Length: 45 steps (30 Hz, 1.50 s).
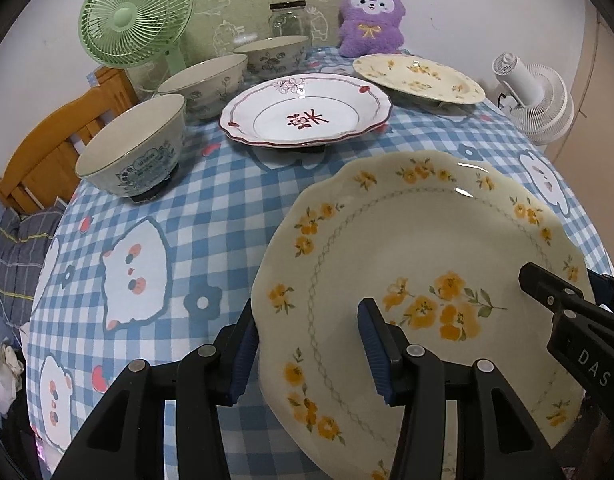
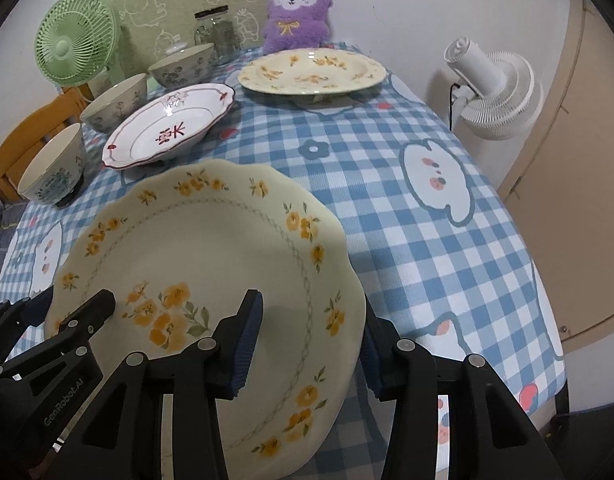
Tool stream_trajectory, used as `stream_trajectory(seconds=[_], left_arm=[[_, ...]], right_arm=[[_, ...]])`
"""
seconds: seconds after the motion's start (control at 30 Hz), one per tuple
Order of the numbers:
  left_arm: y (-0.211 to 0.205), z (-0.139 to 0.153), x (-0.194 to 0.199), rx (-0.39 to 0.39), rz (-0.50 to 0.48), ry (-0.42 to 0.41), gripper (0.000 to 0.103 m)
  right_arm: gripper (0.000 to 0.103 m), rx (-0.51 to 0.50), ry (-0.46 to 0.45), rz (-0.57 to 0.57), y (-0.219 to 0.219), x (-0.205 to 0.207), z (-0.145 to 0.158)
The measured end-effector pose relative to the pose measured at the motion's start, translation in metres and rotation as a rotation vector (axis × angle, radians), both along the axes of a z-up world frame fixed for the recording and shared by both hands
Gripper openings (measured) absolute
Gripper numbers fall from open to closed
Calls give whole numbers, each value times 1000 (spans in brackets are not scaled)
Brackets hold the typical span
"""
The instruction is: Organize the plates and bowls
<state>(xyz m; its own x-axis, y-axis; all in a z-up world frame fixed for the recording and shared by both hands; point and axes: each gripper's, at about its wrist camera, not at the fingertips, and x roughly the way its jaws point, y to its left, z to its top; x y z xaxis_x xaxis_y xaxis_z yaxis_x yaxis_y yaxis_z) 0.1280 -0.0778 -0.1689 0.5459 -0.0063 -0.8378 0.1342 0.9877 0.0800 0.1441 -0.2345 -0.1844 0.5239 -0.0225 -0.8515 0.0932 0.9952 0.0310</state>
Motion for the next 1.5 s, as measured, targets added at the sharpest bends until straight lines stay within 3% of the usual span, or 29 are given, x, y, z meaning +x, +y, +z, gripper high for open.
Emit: stream_trajectory(seconds=[0.17,0.4,0.57,1.23,1.5], left_arm=[[-5,-2,3,10,-7,-3,50],[-10,-2,9,8,-9,-7,50],[-17,-2,13,9,-5,-3,50],[-71,-3,16,-14,-70,-4,47],[-75,-4,15,1,-58,-23,48]], right_arm=[[49,34,29,4,-9,6,-5],[50,8,29,31,-13,20,-7],[42,-15,12,45,-21,21,-4],[41,-52,-18,-69,-77,19,0],[51,-25,-5,-107,-76,22,-4]])
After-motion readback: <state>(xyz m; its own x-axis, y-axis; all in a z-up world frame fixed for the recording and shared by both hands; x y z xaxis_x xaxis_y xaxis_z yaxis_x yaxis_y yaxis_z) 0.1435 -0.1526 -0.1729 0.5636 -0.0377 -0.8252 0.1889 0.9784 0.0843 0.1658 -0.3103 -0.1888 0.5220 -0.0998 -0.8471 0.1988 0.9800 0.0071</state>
